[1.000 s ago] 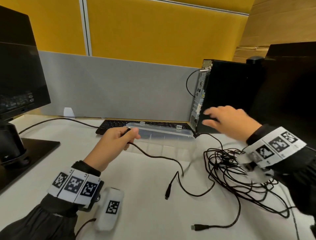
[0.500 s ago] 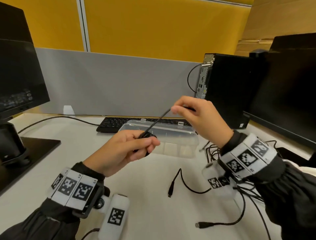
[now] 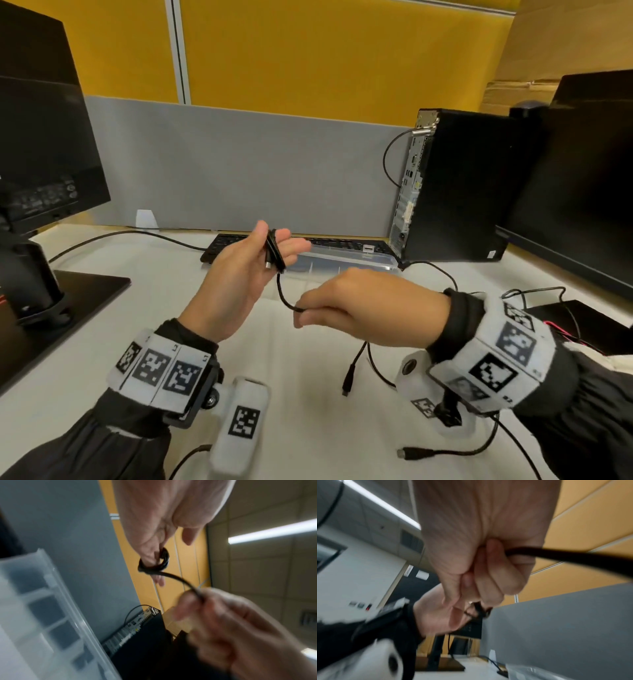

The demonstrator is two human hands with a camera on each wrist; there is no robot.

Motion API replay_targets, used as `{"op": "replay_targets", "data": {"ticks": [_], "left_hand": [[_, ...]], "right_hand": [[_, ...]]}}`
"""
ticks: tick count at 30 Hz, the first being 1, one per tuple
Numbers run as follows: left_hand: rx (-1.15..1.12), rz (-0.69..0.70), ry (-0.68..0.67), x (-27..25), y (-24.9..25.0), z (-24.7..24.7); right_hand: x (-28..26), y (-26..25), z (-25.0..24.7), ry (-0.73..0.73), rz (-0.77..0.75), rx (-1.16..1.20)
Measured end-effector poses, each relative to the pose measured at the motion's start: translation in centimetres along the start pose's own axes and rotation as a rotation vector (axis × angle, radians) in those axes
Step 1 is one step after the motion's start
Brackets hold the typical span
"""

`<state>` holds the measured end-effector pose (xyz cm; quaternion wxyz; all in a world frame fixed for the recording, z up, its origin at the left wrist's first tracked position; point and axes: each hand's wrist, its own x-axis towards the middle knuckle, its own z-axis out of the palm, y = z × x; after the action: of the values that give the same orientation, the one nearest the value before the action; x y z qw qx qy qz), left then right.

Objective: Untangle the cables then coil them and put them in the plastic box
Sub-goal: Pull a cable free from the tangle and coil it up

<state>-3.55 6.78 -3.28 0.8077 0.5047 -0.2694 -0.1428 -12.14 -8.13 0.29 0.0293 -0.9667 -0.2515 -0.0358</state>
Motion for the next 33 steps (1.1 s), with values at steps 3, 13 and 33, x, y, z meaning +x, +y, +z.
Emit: {"op": "replay_targets", "data": {"ticks": [3, 13, 33], "left_hand": [[0.413, -0.025, -0.214, -0.6, -0.2, 0.1], [0.115, -0.008, -0.29, -1.3, -0.1, 0.4], [-0.198, 0.092, -0.064, -0.8, -0.1, 0.8]], "right_hand": [[0.2, 0.7, -2.0, 0.221, 0.002, 0.027], [0.8, 6.7, -0.7, 0.353, 0.236, 0.093], [2.3, 4.6, 0.7, -0.208, 0.145, 0.109]]}}
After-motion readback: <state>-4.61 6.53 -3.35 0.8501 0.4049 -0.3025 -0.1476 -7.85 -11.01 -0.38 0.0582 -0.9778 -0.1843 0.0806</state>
